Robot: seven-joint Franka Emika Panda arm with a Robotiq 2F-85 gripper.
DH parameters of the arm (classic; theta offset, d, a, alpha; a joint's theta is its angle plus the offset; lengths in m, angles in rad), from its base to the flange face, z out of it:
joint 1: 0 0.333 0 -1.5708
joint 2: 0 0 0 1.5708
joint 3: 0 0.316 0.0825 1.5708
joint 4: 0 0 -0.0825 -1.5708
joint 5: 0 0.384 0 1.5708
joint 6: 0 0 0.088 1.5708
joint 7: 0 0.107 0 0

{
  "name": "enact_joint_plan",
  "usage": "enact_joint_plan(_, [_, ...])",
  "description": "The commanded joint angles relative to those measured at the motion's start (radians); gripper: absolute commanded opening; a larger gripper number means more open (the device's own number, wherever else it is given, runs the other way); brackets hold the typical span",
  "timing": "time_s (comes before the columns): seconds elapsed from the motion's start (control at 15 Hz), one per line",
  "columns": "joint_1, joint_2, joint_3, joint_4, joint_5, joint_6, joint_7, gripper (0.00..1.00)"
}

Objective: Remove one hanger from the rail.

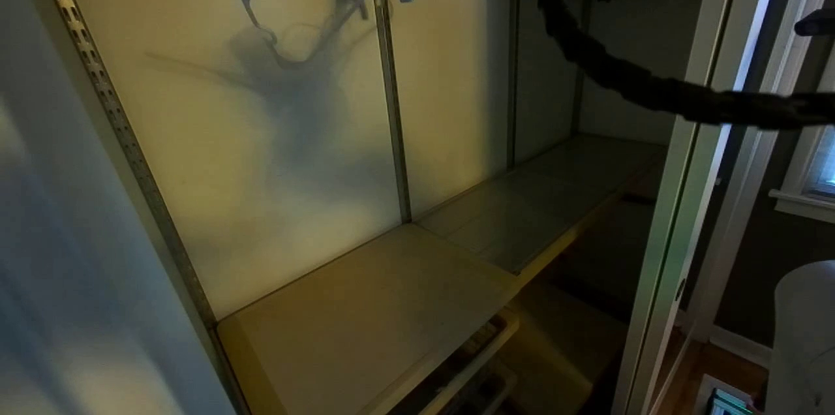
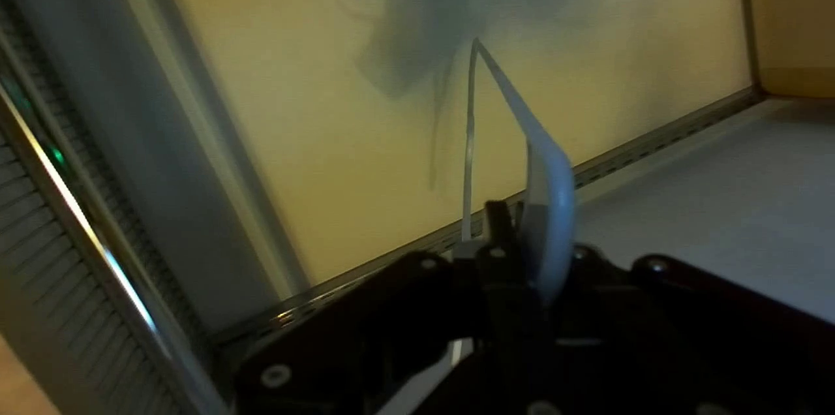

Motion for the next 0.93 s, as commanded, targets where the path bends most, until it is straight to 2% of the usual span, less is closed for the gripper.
enact_joint_plan(0.0, [-0.036,-0.057,0.036,-0.095,0.021,-0.080,0.010,0.02])
enact_joint_plan(0.2, [-0.099,-0.070,0.089,-0.166,-0.026,-0.108,0.081,0.02])
enact_joint_plan(0.47, [-0.177,-0.097,0.161,-0.279,-0.111,-0.084,0.214,0.02])
enact_joint_plan(0.6, [-0.198,-0.123,0.167,-0.343,-0.165,-0.076,0.280,0.02])
enact_joint_plan(0.8, [-0.204,-0.164,0.138,-0.417,-0.240,-0.073,0.315,0.02])
enact_joint_plan(0.87, [-0.210,-0.134,0.134,-0.386,-0.256,-0.082,0.310,0.02])
